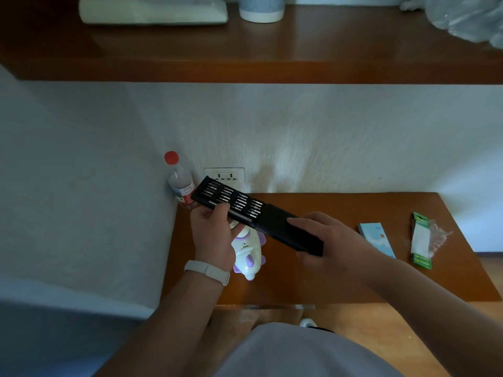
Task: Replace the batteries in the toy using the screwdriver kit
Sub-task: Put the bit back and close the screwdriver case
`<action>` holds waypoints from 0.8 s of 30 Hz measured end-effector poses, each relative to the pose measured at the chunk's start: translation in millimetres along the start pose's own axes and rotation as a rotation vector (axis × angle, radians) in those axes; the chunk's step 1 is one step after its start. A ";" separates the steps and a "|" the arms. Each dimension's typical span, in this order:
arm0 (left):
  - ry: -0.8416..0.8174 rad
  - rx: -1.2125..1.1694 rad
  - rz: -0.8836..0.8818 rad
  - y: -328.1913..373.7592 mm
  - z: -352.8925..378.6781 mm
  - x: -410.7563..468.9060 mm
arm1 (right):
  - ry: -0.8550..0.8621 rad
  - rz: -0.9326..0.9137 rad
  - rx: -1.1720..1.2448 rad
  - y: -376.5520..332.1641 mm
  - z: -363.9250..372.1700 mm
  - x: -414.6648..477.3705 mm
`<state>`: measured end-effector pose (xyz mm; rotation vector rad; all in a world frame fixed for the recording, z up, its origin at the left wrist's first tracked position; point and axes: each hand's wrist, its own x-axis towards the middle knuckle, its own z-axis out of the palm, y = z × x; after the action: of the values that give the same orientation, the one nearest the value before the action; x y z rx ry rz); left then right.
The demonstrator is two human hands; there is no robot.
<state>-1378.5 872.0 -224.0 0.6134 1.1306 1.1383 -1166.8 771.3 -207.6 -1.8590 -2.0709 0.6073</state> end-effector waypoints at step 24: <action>0.053 0.079 0.039 -11.3 -3.4 -11.9 | 0.004 0.016 -0.054 4.6 -1.1 -26.0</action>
<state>-1377.3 856.5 -230.3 0.6725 1.2184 1.1528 -1159.0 746.1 -207.2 -1.9060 -2.0912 0.5562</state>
